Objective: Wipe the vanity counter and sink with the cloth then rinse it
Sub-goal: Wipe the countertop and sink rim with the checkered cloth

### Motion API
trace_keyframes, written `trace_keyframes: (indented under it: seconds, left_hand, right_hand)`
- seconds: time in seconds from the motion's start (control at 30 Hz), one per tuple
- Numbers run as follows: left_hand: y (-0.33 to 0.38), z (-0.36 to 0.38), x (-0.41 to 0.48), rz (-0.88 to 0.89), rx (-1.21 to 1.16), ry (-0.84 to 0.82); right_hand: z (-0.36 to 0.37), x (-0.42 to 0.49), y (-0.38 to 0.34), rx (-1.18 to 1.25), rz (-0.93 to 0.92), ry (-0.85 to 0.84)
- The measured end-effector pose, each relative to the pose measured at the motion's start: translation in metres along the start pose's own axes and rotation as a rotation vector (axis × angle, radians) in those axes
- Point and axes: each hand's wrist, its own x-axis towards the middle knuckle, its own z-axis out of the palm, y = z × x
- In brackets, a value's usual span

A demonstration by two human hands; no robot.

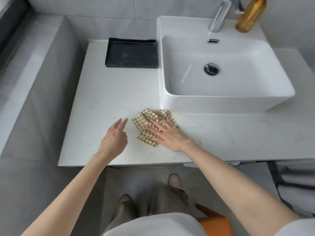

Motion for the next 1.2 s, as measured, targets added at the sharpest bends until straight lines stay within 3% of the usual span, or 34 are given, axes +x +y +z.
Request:
trace_keyframes:
  seconds: [0.23, 0.57, 0.67, 0.73, 0.83, 0.9, 0.97, 1.07, 1.2]
  left_hand:
    - [0.094, 0.029, 0.031, 0.066, -0.058, 0.148]
    - [0.197, 0.066, 0.041, -0.024, -0.262, 0.233]
    - [0.200, 0.066, 0.041, -0.040, -0.268, 0.229]
    - [0.196, 0.065, 0.040, -0.028, -0.261, 0.222]
    - [0.187, 0.061, 0.044, -0.033, -0.240, 0.203]
    - [0.182, 0.056, 0.049, -0.054, -0.229, 0.199]
    - [0.180, 0.048, 0.051, -0.067, -0.227, 0.214]
    - [0.181, 0.036, 0.053, -0.072, -0.268, 0.255]
    - [0.170, 0.020, 0.058, -0.096, -0.340, 0.290]
  right_hand:
    - [0.019, -0.112, 0.111, 0.065, 0.211, 0.090]
    - [0.041, -0.212, 0.246, 0.420, 0.984, 0.225]
    - [0.033, -0.202, 0.241, 0.504, 1.074, 0.225]
    - [0.032, -0.193, 0.224, 0.486, 0.990, 0.281]
    - [0.033, -0.187, 0.190, 0.490, 0.667, 0.340]
    - [0.020, -0.193, 0.174, 0.736, 0.574, 0.427]
    - [-0.007, -0.200, 0.160, 0.928, 0.559, 0.634]
    - [-0.050, -0.201, 0.145, 0.815, 0.408, 0.853]
    - [-0.082, -0.153, 0.118, 0.527, 0.191, 0.695]
